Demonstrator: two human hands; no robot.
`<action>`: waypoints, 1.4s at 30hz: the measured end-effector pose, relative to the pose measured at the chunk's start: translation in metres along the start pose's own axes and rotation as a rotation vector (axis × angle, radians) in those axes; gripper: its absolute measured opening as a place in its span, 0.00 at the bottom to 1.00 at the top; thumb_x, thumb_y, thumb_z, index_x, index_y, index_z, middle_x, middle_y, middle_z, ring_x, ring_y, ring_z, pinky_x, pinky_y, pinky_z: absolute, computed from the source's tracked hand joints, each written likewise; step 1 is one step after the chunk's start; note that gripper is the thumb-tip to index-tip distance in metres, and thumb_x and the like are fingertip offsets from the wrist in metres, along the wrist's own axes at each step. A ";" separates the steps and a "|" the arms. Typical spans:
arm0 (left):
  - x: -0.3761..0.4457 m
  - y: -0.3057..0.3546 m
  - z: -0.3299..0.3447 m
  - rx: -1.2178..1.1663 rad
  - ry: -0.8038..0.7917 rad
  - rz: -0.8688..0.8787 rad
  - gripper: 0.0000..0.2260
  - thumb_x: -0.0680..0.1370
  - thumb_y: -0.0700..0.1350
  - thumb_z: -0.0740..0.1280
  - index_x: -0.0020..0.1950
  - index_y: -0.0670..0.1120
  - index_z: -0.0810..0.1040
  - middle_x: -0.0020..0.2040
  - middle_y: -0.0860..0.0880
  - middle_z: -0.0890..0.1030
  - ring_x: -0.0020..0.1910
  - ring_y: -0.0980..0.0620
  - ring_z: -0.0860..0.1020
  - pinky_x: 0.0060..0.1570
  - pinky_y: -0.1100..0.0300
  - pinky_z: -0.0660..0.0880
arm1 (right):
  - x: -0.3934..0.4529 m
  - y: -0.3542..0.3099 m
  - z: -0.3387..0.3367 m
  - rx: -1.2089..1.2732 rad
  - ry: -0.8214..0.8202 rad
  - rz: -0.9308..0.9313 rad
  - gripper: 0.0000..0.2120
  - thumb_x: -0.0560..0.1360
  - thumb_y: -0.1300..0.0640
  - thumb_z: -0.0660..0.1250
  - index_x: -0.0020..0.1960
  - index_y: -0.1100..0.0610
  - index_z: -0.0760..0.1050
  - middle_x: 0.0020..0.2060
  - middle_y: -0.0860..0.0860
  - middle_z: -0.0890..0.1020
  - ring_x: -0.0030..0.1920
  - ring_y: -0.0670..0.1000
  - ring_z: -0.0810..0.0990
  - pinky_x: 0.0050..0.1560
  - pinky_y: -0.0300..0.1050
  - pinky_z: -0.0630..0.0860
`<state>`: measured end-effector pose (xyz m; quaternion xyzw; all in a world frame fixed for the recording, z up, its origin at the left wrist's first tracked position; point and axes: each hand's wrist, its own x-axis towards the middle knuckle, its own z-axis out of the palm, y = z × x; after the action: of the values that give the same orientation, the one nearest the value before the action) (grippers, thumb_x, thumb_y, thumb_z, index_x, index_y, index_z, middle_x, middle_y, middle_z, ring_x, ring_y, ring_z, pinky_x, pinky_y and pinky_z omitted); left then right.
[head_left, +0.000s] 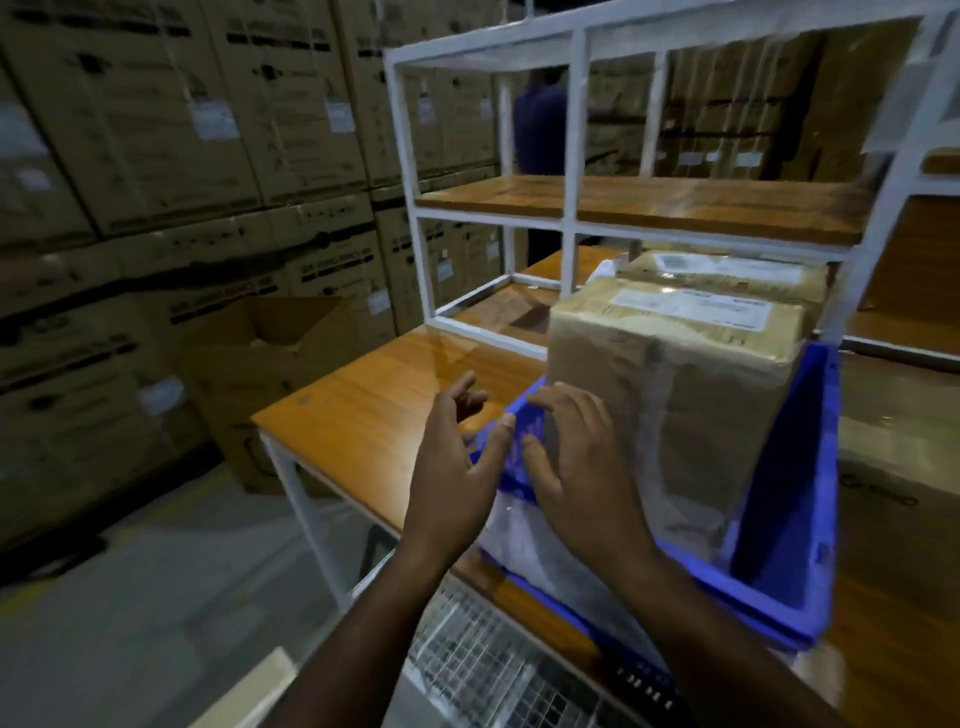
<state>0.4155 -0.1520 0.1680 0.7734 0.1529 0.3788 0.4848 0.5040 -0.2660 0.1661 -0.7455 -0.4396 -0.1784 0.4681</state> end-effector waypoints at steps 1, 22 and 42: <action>-0.009 -0.006 -0.009 0.012 0.025 -0.030 0.26 0.78 0.57 0.67 0.74 0.54 0.67 0.64 0.57 0.76 0.66 0.64 0.73 0.62 0.57 0.75 | -0.005 -0.003 0.009 0.036 -0.025 -0.013 0.17 0.76 0.52 0.59 0.61 0.56 0.74 0.59 0.50 0.77 0.63 0.49 0.71 0.68 0.34 0.61; -0.233 -0.043 -0.174 0.345 0.691 -0.513 0.19 0.81 0.50 0.68 0.71 0.53 0.71 0.60 0.57 0.78 0.57 0.68 0.76 0.55 0.65 0.77 | -0.143 -0.111 0.153 0.365 -0.738 -0.165 0.16 0.78 0.57 0.66 0.65 0.54 0.73 0.60 0.49 0.75 0.64 0.49 0.69 0.59 0.41 0.66; -0.377 -0.158 -0.394 0.393 0.776 -0.769 0.21 0.81 0.50 0.69 0.73 0.54 0.69 0.66 0.57 0.75 0.64 0.61 0.74 0.63 0.52 0.77 | -0.256 -0.287 0.341 0.336 -1.027 -0.129 0.15 0.79 0.56 0.66 0.65 0.55 0.74 0.61 0.48 0.76 0.64 0.50 0.71 0.61 0.38 0.63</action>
<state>-0.1043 -0.0537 -0.0378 0.5424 0.6567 0.3958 0.3434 0.0774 -0.0491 -0.0220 -0.6232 -0.6790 0.2532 0.2940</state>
